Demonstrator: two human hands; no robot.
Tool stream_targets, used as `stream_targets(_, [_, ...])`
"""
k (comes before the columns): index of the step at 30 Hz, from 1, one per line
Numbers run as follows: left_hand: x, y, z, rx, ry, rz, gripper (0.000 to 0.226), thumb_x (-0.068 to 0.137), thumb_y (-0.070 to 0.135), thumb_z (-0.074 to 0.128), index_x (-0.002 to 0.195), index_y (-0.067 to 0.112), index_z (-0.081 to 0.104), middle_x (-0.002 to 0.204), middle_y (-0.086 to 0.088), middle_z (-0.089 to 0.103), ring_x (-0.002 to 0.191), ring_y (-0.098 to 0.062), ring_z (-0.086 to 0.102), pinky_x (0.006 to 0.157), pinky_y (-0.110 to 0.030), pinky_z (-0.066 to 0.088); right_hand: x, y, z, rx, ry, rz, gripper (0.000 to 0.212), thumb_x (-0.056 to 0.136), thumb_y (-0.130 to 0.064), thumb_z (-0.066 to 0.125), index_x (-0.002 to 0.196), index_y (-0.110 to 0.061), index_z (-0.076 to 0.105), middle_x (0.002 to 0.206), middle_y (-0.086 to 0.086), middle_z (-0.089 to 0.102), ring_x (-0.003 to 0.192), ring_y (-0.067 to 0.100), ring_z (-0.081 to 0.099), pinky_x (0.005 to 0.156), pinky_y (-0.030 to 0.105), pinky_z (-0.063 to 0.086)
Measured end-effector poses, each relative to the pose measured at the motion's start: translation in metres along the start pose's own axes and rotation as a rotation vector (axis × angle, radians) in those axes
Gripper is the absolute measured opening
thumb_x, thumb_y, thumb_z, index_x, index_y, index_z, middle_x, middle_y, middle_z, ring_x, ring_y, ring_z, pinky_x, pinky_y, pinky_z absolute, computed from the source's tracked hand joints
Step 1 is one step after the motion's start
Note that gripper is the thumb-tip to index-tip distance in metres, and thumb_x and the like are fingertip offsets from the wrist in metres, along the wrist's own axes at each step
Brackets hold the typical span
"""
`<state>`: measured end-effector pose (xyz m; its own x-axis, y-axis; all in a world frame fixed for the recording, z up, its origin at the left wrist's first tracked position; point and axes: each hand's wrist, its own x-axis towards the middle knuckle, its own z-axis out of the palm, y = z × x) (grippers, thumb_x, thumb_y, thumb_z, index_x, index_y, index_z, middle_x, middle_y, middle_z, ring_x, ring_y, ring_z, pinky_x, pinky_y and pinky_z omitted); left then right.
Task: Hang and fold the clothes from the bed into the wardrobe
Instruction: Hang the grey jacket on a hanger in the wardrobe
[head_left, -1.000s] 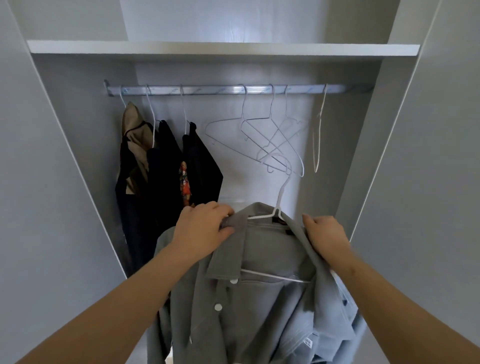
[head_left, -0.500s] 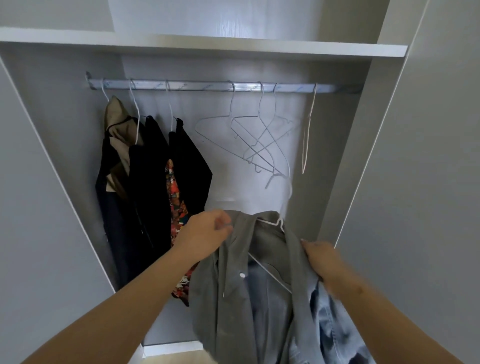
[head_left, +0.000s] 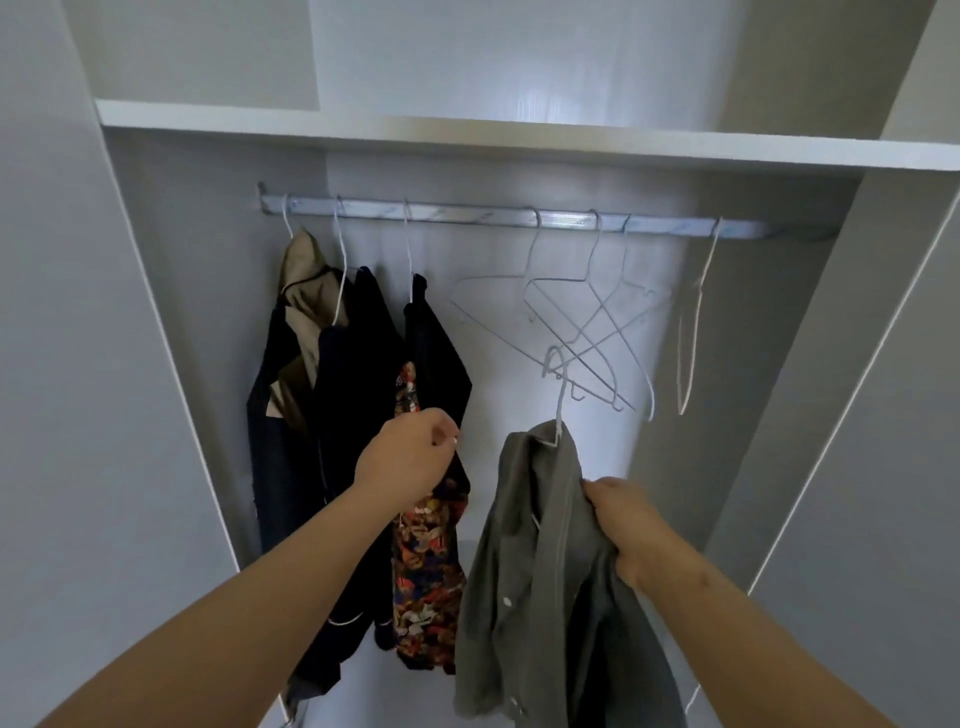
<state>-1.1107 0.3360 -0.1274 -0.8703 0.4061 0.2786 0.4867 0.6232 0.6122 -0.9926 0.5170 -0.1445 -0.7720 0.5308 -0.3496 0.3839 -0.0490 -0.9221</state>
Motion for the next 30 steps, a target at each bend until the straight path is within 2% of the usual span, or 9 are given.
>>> stream_targets(4, [0.056, -0.014, -0.004, 0.065, 0.059, 0.083, 0.024, 0.092, 0.023, 0.052, 0.113, 0.019, 0.062, 0.121, 0.0, 0.055, 0.108, -0.016, 0.051, 0.088, -0.03, 0.046, 0.034, -0.029, 0.025, -0.007, 0.018, -0.057, 0.025, 0.095, -0.018, 0.051, 0.076, -0.005, 0.061, 0.075, 0.013, 0.062, 0.065, 0.022, 0.058, 0.052, 0.024, 0.047])
stream_targets(7, [0.096, -0.027, -0.006, 0.223, 0.081, 0.078, 0.031, 0.091, 0.028, 0.052, 0.121, 0.024, 0.055, 0.142, -0.001, 0.033, 0.127, -0.026, 0.032, 0.098, -0.034, 0.035, 0.06, -0.058, 0.047, 0.026, 0.035, -0.083, 0.023, 0.094, -0.017, 0.051, 0.077, -0.004, 0.061, 0.076, 0.015, 0.063, 0.066, 0.024, 0.059, 0.055, 0.025, 0.049])
stream_targets(10, [0.136, -0.036, -0.013, 0.319, 0.0, 0.073, 0.039, 0.092, 0.03, 0.05, 0.13, 0.027, 0.044, 0.153, -0.002, 0.01, 0.135, -0.03, 0.018, 0.105, -0.04, 0.028, 0.085, -0.089, 0.07, 0.063, 0.097, -0.131, 0.024, 0.094, -0.017, 0.051, 0.074, -0.006, 0.059, 0.073, 0.013, 0.061, 0.064, 0.023, 0.057, 0.055, 0.026, 0.046])
stream_targets(14, [0.186, -0.04, -0.027, 0.321, -0.083, 0.112, 0.041, 0.091, 0.019, 0.05, 0.131, 0.025, 0.042, 0.154, -0.003, -0.001, 0.133, -0.032, 0.02, 0.099, -0.037, 0.034, 0.115, -0.13, 0.095, 0.118, 0.167, -0.209, 0.025, 0.094, -0.02, 0.051, 0.075, -0.004, 0.055, 0.07, 0.011, 0.058, 0.062, 0.022, 0.053, 0.054, 0.025, 0.042])
stream_targets(17, [0.211, -0.051, -0.033, 0.293, -0.087, 0.073, 0.035, 0.089, 0.015, 0.053, 0.123, 0.02, 0.045, 0.15, -0.006, 0.01, 0.118, -0.031, 0.039, 0.08, -0.033, 0.042, 0.134, -0.158, 0.11, 0.153, 0.188, -0.276, 0.021, 0.095, -0.019, 0.049, 0.08, -0.005, 0.052, 0.074, 0.013, 0.052, 0.065, 0.022, 0.049, 0.058, 0.027, 0.04])
stream_targets(20, [0.225, -0.068, -0.035, 0.232, -0.118, 0.07, 0.033, 0.09, 0.015, 0.053, 0.122, 0.019, 0.048, 0.142, -0.005, 0.027, 0.107, -0.026, 0.051, 0.078, -0.032, 0.046, 0.15, -0.18, 0.123, 0.161, 0.197, -0.316, 0.02, 0.095, -0.019, 0.048, 0.083, -0.004, 0.051, 0.074, 0.012, 0.05, 0.064, 0.021, 0.046, 0.057, 0.026, 0.038])
stream_targets(25, [0.235, -0.086, -0.04, 0.025, -0.177, 0.074, 0.032, 0.085, 0.012, 0.059, 0.116, 0.019, 0.058, 0.124, -0.006, 0.049, 0.103, -0.023, 0.056, 0.084, -0.034, 0.05, 0.179, -0.214, 0.144, 0.168, 0.233, -0.369, 0.028, 0.094, -0.012, 0.044, 0.067, -0.008, 0.043, 0.068, 0.009, 0.05, 0.059, 0.02, 0.047, 0.053, 0.025, 0.039])
stream_targets(28, [0.235, -0.093, -0.043, -0.079, -0.215, 0.069, 0.027, 0.084, 0.011, 0.059, 0.109, 0.022, 0.06, 0.112, -0.007, 0.054, 0.092, -0.023, 0.059, 0.073, -0.034, 0.054, 0.201, -0.227, 0.156, 0.132, 0.243, -0.37, 0.023, 0.096, -0.013, 0.042, 0.074, -0.009, 0.047, 0.084, 0.012, 0.055, 0.076, 0.024, 0.053, 0.065, 0.03, 0.044])
stream_targets(30, [0.236, -0.098, -0.042, -0.133, -0.218, 0.082, 0.019, 0.084, 0.011, 0.059, 0.096, 0.025, 0.059, 0.103, -0.005, 0.055, 0.082, -0.018, 0.057, 0.062, -0.026, 0.048, 0.216, -0.227, 0.162, 0.065, 0.25, -0.345, 0.021, 0.096, -0.017, 0.042, 0.08, -0.005, 0.05, 0.089, 0.013, 0.054, 0.079, 0.025, 0.052, 0.066, 0.03, 0.043])
